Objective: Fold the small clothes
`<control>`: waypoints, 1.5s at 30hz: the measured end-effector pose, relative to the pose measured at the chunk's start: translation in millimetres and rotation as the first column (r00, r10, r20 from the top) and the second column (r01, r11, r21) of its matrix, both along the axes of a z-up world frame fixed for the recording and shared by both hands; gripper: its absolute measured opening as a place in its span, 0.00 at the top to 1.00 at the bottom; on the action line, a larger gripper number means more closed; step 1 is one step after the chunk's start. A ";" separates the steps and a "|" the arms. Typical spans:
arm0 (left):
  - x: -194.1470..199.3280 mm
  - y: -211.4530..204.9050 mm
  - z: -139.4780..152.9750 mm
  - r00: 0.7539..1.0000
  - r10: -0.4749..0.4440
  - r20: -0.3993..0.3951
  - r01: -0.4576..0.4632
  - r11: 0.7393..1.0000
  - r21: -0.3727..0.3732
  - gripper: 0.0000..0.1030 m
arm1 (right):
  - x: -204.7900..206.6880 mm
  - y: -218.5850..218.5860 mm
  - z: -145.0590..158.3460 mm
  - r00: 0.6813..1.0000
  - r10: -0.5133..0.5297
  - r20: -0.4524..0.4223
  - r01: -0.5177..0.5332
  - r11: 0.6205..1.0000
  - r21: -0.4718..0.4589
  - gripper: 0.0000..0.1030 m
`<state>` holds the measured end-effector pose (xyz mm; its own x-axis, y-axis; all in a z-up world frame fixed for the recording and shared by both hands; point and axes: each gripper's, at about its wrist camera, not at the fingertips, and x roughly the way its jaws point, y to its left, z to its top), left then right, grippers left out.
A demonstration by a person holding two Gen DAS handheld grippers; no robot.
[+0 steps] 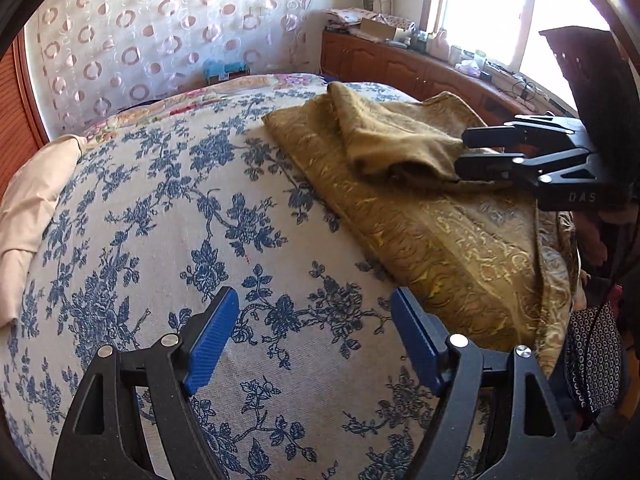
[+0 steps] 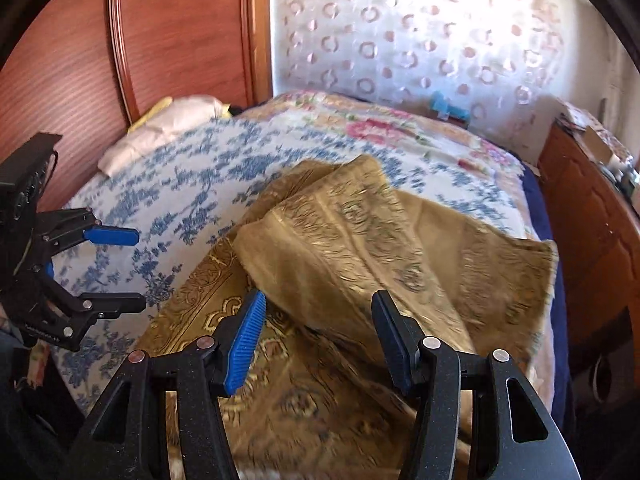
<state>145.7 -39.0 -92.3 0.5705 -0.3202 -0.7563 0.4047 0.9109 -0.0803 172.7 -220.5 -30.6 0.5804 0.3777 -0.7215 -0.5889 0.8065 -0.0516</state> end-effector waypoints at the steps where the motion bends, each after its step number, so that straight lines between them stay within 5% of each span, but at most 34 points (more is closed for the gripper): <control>1: 0.7 0.2 -1.7 1.000 0.000 -0.002 0.000 1.000 -0.001 0.23 | 5.1 3.8 -3.6 1.000 0.007 -0.007 -0.007 1.000 -0.017 0.44; 14: 0.7 -0.5 -10.0 1.000 0.008 0.001 -0.008 1.000 0.004 0.23 | 25.9 50.6 -24.8 0.998 0.061 -0.021 -0.064 0.974 -0.217 0.45; 15: 0.5 -1.0 -10.2 1.000 0.008 0.003 -0.008 1.000 0.010 0.23 | 25.6 52.0 -25.2 0.998 0.068 -0.016 -0.070 0.972 -0.224 0.48; 19: 0.8 -1.6 -10.8 1.000 0.008 0.004 -0.008 1.000 0.015 0.23 | 26.9 51.7 -22.1 0.996 0.088 -0.028 -0.092 0.972 -0.218 0.88; 22: 0.9 -2.1 -10.9 1.000 0.008 0.003 -0.008 1.000 0.014 0.23 | 28.8 36.5 -8.4 0.997 0.077 -0.011 -0.078 0.980 -0.185 0.92; 28: 0.8 -2.6 -10.9 1.000 0.008 0.005 -0.008 1.000 0.019 0.23 | 49.9 -7.3 35.0 0.999 -0.030 0.046 0.034 0.994 -0.101 0.92; 31: 0.1 -1.8 -11.0 1.000 0.007 0.007 -0.007 1.000 0.016 0.23 | 76.2 -39.0 49.0 0.985 -0.162 0.059 0.166 0.984 -0.062 0.92; 33: 0.1 -1.8 -11.1 1.000 0.007 0.007 -0.007 1.000 0.015 0.23 | 98.8 -63.6 47.6 0.954 -0.297 0.044 0.299 0.953 -0.051 0.91; 35: -0.3 -1.5 -11.0 1.000 0.007 0.006 -0.007 1.000 0.013 0.23 | 115.6 -83.7 40.4 0.915 -0.404 0.012 0.404 0.914 -0.046 0.73; 37: -0.1 -1.6 -10.9 1.000 0.007 0.006 -0.007 1.000 0.013 0.23 | 119.3 -97.5 35.0 0.881 -0.472 0.024 0.473 0.880 -0.045 0.72; 41: -0.3 -2.4 -11.0 1.000 0.006 0.006 -0.007 1.000 0.015 0.23 | 107.6 -99.5 26.4 0.875 -0.484 0.021 0.484 0.875 -0.031 0.63; 45: -0.7 -4.2 -10.8 1.000 0.008 0.012 -0.009 1.000 0.028 0.23 | 73.7 -97.2 29.7 0.916 -0.399 0.034 0.399 0.917 0.024 0.63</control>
